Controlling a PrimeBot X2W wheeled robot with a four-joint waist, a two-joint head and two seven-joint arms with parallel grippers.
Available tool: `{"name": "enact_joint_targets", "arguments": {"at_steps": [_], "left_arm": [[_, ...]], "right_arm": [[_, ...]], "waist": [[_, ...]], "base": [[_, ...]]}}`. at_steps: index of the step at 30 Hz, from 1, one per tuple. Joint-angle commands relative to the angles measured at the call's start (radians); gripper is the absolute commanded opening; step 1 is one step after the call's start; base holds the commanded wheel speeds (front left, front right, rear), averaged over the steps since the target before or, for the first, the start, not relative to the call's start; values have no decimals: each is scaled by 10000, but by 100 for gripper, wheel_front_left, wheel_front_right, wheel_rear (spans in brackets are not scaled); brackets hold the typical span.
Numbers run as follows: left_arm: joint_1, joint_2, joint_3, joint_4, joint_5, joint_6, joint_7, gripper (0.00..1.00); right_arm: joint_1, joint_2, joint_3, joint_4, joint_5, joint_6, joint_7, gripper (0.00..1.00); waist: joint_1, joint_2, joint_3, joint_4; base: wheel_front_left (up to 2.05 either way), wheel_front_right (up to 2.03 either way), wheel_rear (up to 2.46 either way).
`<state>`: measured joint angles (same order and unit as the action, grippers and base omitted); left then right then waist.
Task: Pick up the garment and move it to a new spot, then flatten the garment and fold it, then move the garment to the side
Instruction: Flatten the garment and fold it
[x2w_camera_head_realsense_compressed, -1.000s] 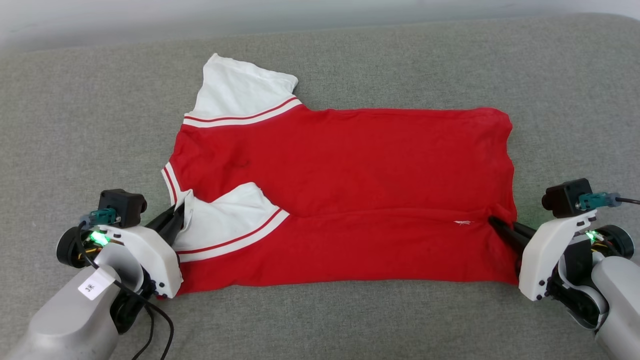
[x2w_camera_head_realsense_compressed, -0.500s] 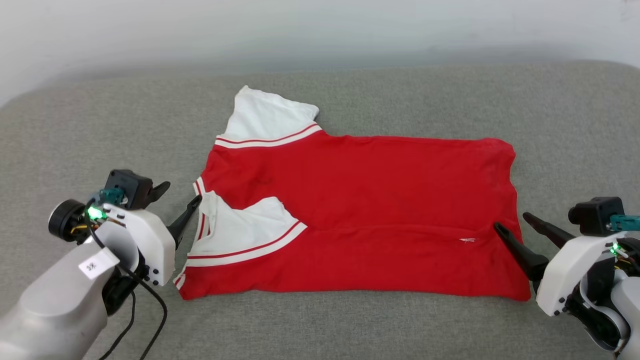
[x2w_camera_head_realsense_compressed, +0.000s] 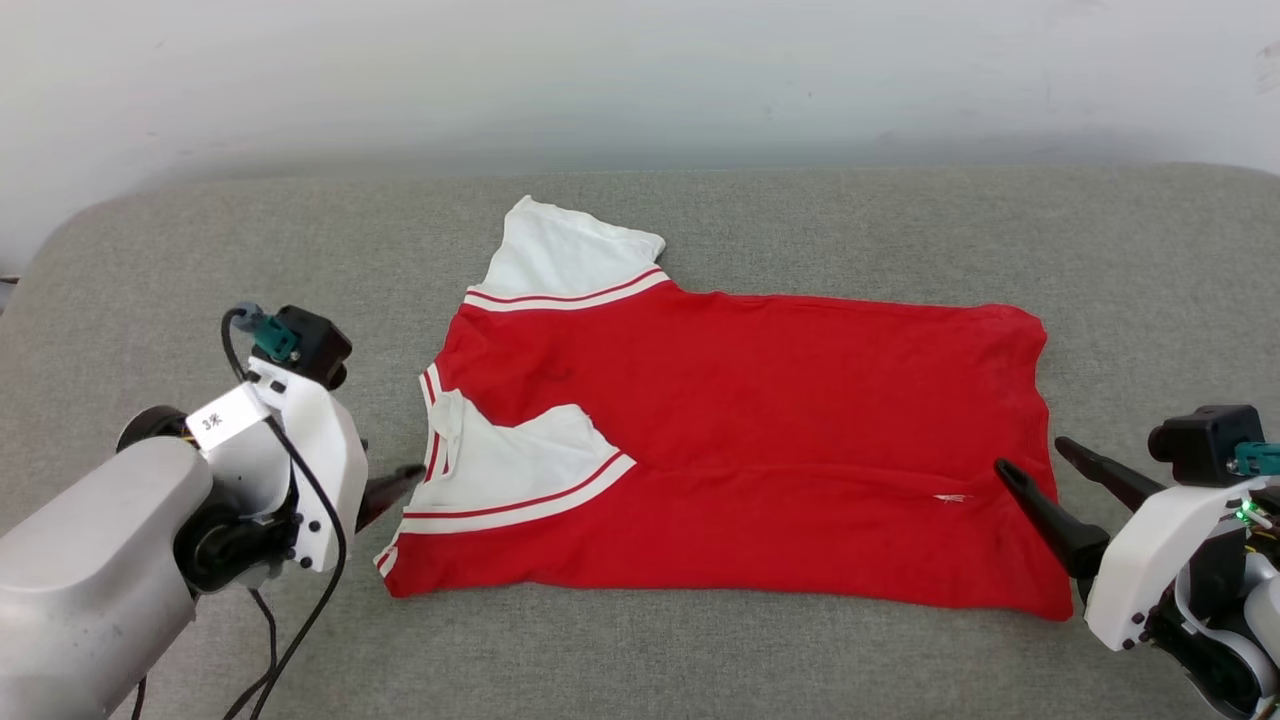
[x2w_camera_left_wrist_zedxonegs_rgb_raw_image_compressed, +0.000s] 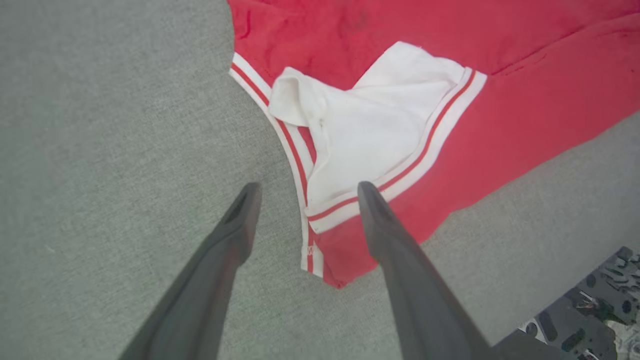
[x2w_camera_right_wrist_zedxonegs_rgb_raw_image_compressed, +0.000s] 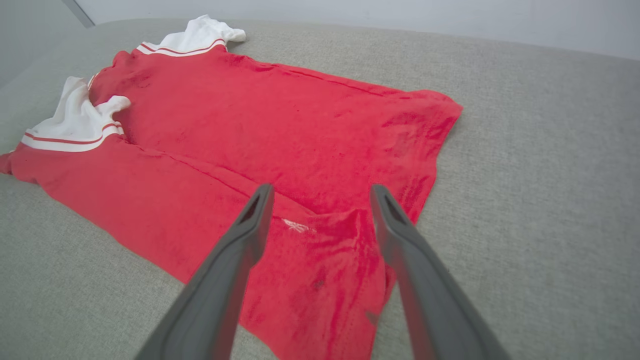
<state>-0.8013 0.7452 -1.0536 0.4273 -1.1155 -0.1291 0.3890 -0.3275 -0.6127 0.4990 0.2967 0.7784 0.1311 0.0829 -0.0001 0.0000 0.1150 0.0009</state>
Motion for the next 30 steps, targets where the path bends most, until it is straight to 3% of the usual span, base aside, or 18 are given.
{"name": "enact_joint_targets", "arguments": {"at_steps": [1,10,22,23,24,30], "left_arm": [[-162,29,-40,29,-246,-8,482,100],[122,-121,-538,459,-822,-7,2070,100],[1169,-882,-971,1569,-1215,-9,1745,100],[1203,-917,-1001,1557,-1191,-9,1606,43],[1243,-923,-1038,1529,-1179,-11,1484,0],[1145,-452,-824,1319,-1074,-17,279,0]], "right_arm": [[110,78,-106,-106,-52,-8,83,100],[263,387,-531,-565,-437,-8,667,100],[12,725,-733,-769,-666,-8,976,100],[2,720,-756,-777,-669,-8,985,100],[-9,701,-787,-794,-678,-8,980,100],[-259,335,-1006,-969,-932,-8,1314,100]], "waist": [[1,0,6,6],[1,0,213,-229],[1,0,579,-537],[1,0,579,-540],[1,0,569,-546],[1,0,379,-644]], "base": [[0,0,0],[0,0,0],[0,0,0],[0,0,0],[0,0,0],[0,0,0]]}}
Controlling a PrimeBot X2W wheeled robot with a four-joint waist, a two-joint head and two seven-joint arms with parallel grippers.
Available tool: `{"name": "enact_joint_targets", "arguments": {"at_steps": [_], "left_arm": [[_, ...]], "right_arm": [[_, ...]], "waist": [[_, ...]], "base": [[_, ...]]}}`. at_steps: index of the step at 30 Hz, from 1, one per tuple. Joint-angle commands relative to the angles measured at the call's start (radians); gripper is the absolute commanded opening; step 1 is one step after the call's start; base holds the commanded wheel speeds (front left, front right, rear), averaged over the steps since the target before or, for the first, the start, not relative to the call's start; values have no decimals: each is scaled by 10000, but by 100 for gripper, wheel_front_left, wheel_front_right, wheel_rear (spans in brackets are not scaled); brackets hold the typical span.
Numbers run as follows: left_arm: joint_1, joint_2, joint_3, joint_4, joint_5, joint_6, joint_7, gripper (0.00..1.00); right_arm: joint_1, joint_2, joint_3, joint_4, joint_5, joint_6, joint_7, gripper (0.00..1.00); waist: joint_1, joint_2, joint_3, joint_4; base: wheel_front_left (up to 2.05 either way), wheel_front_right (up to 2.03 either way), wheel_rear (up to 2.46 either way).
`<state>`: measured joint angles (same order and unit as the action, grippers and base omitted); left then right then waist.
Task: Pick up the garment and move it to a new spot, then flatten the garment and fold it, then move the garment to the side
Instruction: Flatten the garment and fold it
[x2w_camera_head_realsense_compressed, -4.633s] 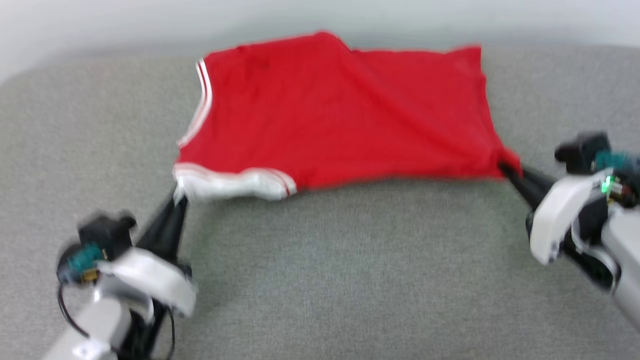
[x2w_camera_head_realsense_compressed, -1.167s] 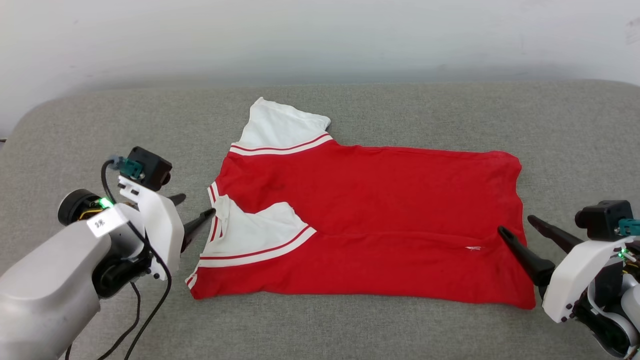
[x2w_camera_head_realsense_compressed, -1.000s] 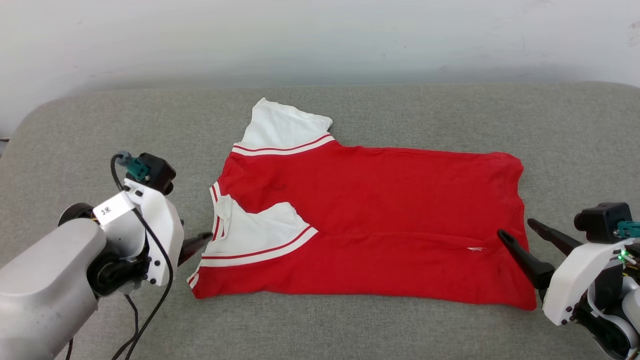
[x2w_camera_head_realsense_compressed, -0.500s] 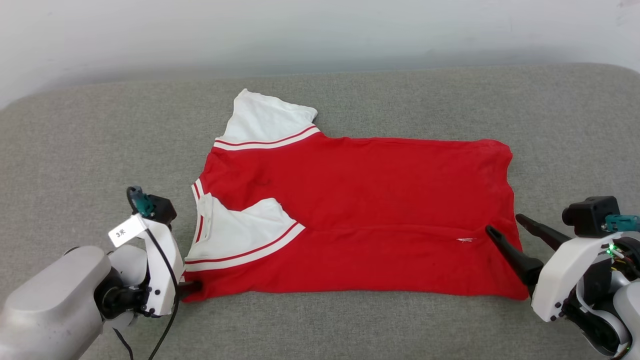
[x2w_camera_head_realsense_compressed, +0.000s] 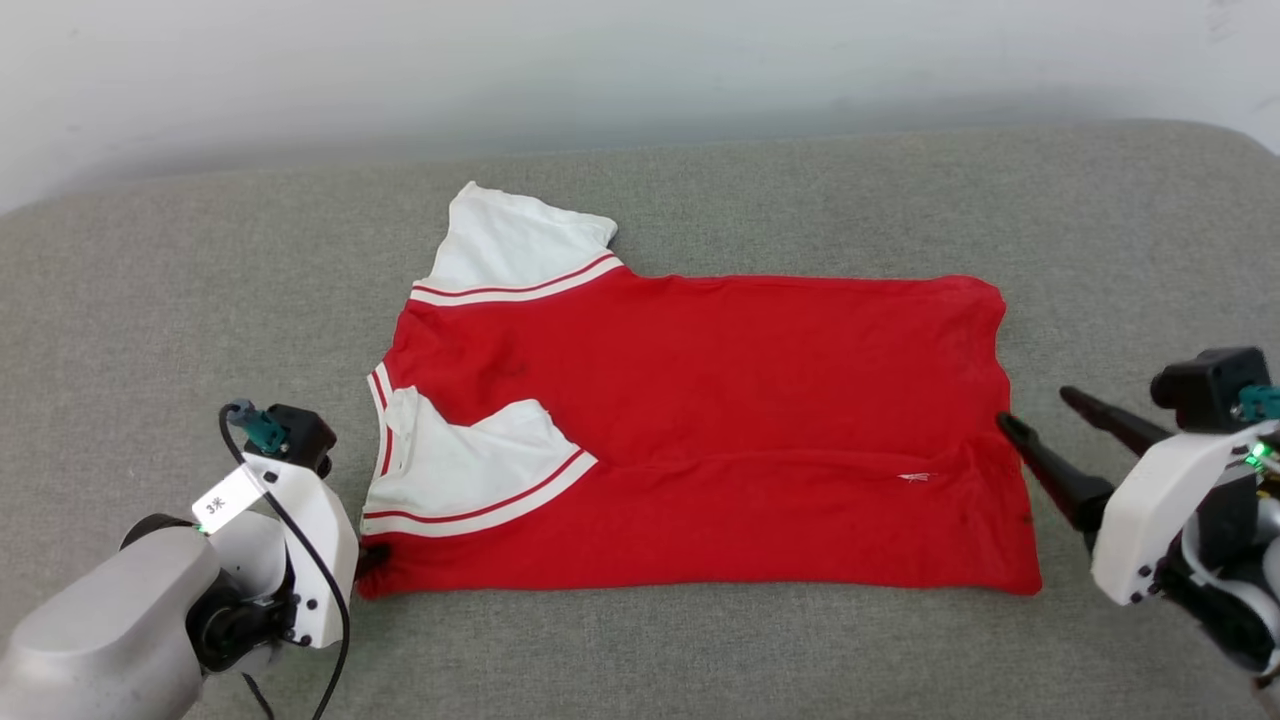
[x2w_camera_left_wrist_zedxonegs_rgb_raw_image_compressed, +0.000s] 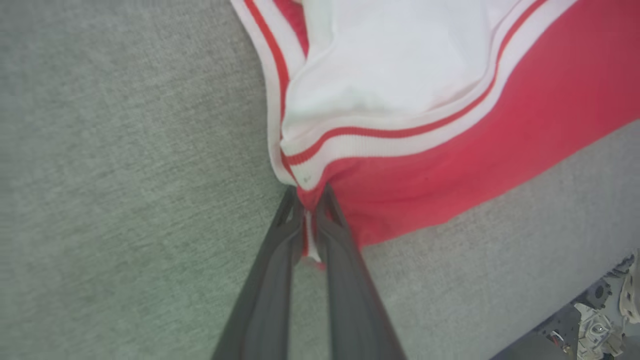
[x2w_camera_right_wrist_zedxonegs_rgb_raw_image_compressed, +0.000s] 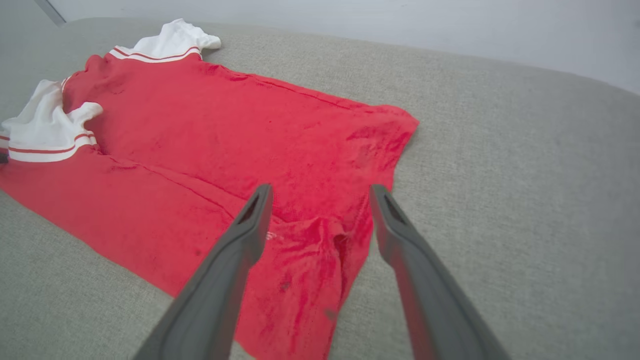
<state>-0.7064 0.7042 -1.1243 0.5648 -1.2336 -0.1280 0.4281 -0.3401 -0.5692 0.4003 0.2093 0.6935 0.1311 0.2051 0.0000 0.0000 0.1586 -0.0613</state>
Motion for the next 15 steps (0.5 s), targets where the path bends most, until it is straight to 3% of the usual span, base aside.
{"name": "enact_joint_targets", "arguments": {"at_steps": [1,5,11,15], "left_arm": [[153,57,-74,-120,145,-26,-332,0],[-6,437,130,-607,317,-21,-1112,0],[1,894,113,-1540,792,81,-1757,0],[161,1077,101,-2184,992,358,-1918,0]], "right_arm": [[-207,-206,-79,-177,-99,-8,240,100],[-355,-687,-363,-535,-95,-8,1146,100],[-81,-1257,-521,-1027,236,-8,3515,100],[132,-1116,-588,-1086,429,-8,4685,100]], "waist": [[0,0,-112,-33],[0,0,-291,-7],[0,0,-372,74],[0,0,-281,109]], "base": [[0,0,0],[0,0,0],[0,0,0],[0,0,0]]}}
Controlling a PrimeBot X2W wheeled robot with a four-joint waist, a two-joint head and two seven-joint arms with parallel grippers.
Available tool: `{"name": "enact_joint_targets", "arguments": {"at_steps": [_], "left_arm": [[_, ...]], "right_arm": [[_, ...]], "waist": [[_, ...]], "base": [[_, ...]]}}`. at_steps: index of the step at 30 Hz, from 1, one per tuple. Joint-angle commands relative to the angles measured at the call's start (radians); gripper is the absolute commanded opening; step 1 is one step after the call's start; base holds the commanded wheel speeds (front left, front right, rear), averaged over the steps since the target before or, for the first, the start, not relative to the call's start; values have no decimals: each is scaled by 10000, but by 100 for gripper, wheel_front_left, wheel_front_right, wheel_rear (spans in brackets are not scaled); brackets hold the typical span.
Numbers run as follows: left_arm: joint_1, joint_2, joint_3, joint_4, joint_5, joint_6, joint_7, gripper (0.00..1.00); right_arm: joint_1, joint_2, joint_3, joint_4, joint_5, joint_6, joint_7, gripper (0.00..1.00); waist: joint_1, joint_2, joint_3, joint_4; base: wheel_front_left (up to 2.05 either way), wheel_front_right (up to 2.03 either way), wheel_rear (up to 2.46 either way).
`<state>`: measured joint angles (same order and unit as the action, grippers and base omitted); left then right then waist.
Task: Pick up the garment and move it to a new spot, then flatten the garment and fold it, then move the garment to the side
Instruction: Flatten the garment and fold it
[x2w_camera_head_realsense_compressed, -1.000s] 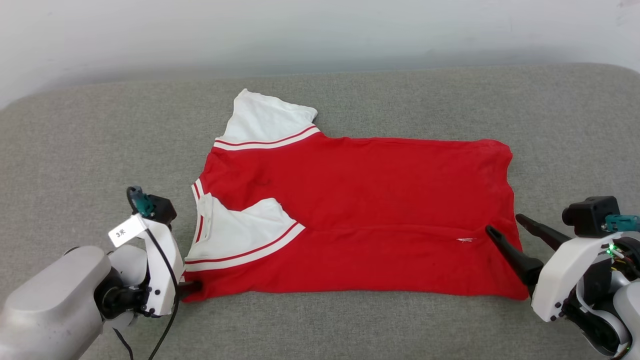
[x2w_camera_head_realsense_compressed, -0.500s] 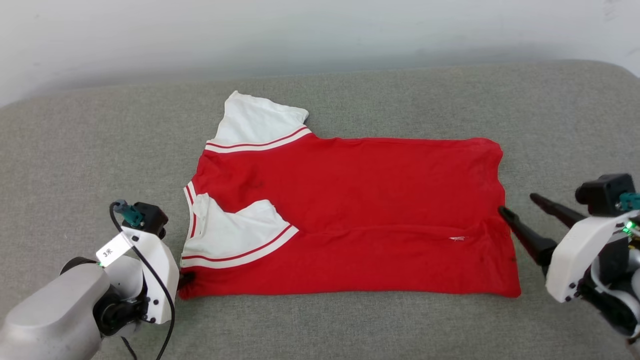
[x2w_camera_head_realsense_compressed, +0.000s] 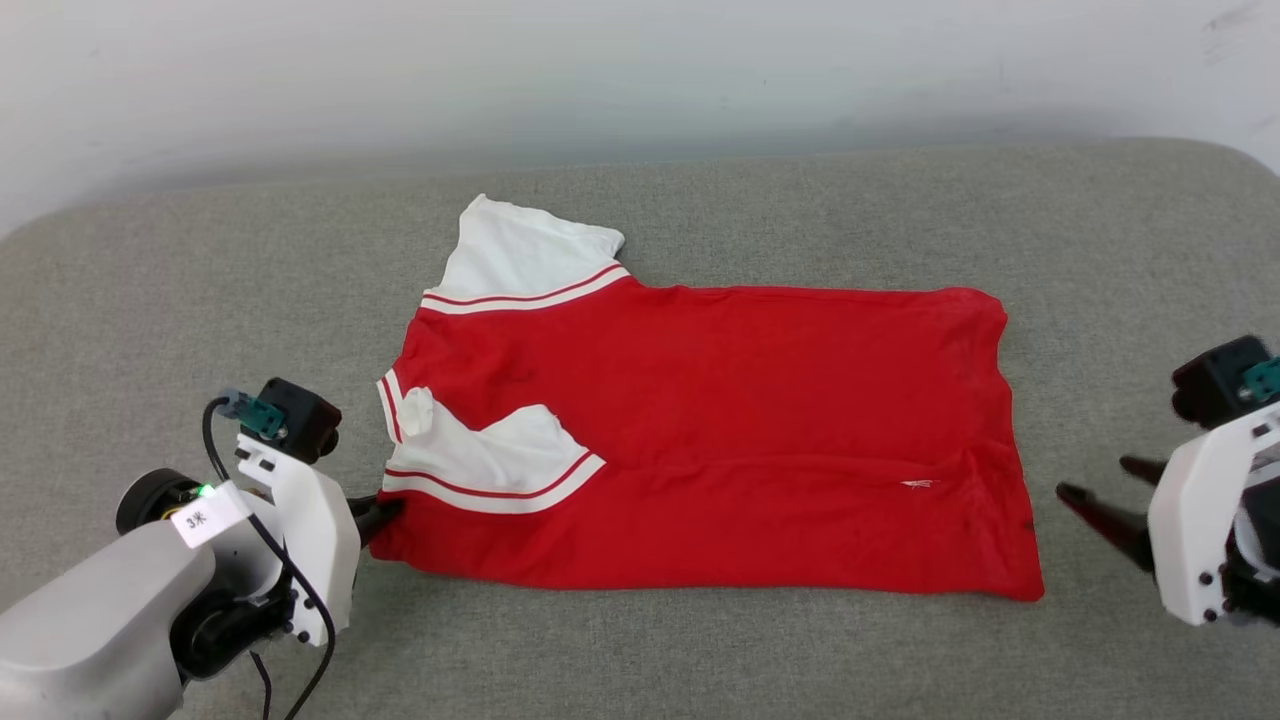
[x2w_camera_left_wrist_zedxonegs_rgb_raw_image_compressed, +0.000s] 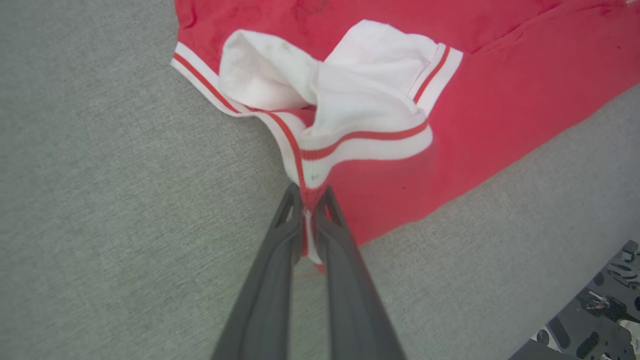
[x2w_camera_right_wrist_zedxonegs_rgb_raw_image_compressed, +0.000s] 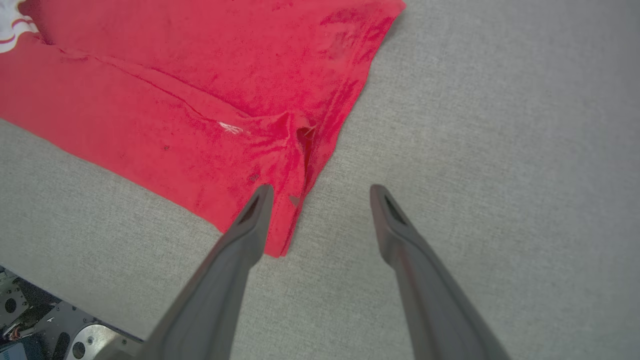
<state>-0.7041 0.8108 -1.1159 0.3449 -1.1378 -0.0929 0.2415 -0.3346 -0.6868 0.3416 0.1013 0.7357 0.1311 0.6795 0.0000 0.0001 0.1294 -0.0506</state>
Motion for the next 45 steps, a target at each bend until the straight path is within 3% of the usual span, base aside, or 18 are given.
{"name": "enact_joint_targets", "arguments": {"at_steps": [1,8,19,20,21,33,45], "left_arm": [[162,71,4,-123,81,92,-77,0],[61,224,60,-859,256,420,-155,0],[309,219,94,-991,174,582,-415,0],[346,218,89,-969,171,583,-458,0],[407,223,80,-935,149,588,-500,0],[1170,469,55,-1074,-94,789,-956,0],[2428,1234,-123,-2434,-524,1659,-1046,0]], "right_arm": [[116,132,43,58,-45,-8,139,100],[236,982,245,1291,-451,-8,439,100],[183,2337,1157,3655,-371,-3,-674,100],[149,2336,1248,3717,-343,-3,-871,44],[107,2277,1315,3760,-298,-3,-1051,0],[145,893,1532,2926,597,-9,-2401,0],[1452,-9,1151,1699,1144,-9,-2155,0]], "waist": [[0,-1,42,3],[0,-1,346,172],[0,-1,606,327],[0,-1,581,314],[0,-1,540,294],[0,-1,-320,159],[0,-1,-482,107]], "base": [[0,0,0],[0,0,0],[0,0,0],[0,0,0],[0,0,0],[0,0,0],[0,0,0]]}}
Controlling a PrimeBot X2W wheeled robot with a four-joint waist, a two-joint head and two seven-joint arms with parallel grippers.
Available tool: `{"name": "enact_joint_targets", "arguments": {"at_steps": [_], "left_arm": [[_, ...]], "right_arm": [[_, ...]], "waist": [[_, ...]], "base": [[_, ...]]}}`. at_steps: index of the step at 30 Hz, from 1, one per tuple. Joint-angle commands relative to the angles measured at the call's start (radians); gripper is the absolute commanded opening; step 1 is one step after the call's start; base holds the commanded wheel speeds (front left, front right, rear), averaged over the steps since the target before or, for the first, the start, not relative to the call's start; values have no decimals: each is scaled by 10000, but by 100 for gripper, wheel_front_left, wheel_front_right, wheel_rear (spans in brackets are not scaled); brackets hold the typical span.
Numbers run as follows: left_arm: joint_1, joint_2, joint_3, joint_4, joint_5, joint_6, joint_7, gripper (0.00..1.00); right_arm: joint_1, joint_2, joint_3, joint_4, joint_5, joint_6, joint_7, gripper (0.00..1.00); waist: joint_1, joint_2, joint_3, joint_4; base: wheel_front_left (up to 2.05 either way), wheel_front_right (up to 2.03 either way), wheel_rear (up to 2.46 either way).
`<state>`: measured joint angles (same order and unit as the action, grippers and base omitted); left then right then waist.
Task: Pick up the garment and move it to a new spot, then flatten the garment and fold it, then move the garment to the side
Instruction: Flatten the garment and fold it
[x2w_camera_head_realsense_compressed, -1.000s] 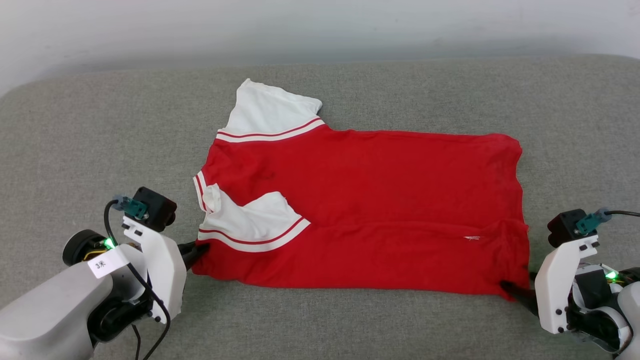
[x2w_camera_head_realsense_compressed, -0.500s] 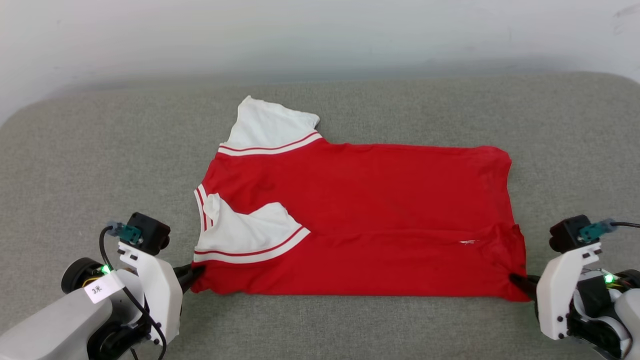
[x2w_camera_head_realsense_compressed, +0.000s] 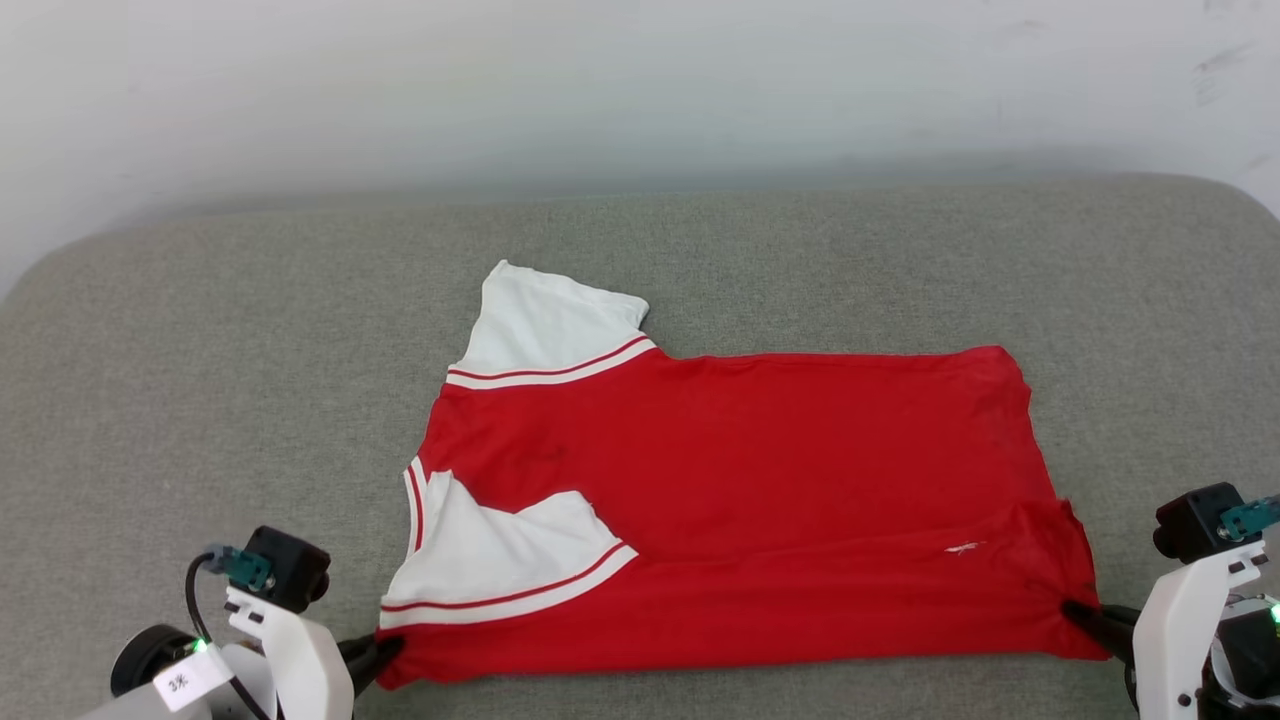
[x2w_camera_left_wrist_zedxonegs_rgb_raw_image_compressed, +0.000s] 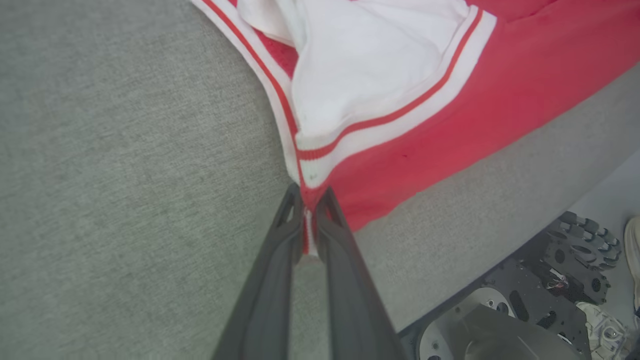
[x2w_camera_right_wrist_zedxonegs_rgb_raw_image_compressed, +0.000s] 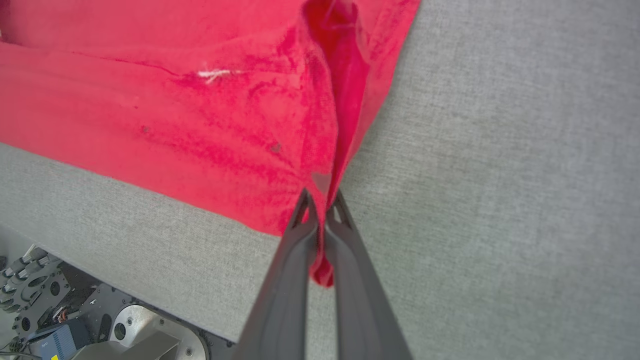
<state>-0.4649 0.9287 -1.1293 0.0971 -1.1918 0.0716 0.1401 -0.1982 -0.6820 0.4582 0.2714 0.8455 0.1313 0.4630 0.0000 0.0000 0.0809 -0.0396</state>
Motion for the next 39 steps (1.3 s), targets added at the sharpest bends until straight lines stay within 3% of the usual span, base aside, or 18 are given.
{"name": "enact_joint_targets", "arguments": {"at_steps": [1,11,12,13,14,24,31,39], "left_arm": [[111,57,-18,25,4,68,-42,0],[358,-468,-159,929,-236,-70,-33,0],[339,-515,-152,1025,-243,-94,-66,10],[330,-555,-137,1124,-234,-105,-113,69],[315,-589,-107,1188,-207,-87,-186,100],[-276,-199,602,858,322,139,-1524,100],[-1759,-282,1310,1039,908,310,-2015,100],[-4183,-736,1814,1991,1147,-363,-1161,100]], "right_arm": [[150,-12,-70,9,12,-11,13,0],[-7,846,-74,1149,-503,-13,-230,0],[-20,911,-94,1232,-525,-13,-342,4],[-21,978,-89,1298,-543,-13,-448,40],[-13,1013,-110,1312,-557,-13,-596,100],[177,1284,-1465,401,-1553,-10,-3142,100],[487,2545,-3223,-1102,-3208,-10,-4411,100],[765,4070,-4144,-3484,-4831,-10,-4263,100]], "waist": [[0,0,60,-12],[0,0,349,11],[0,0,326,25],[0,0,291,37],[0,0,238,51],[0,0,-364,-37],[0,0,-79,-386],[0,0,1327,-944]], "base": [[0,0,0],[0,0,0],[0,0,0],[0,0,0],[0,0,0],[0,0,0],[0,0,0],[0,0,0]]}}
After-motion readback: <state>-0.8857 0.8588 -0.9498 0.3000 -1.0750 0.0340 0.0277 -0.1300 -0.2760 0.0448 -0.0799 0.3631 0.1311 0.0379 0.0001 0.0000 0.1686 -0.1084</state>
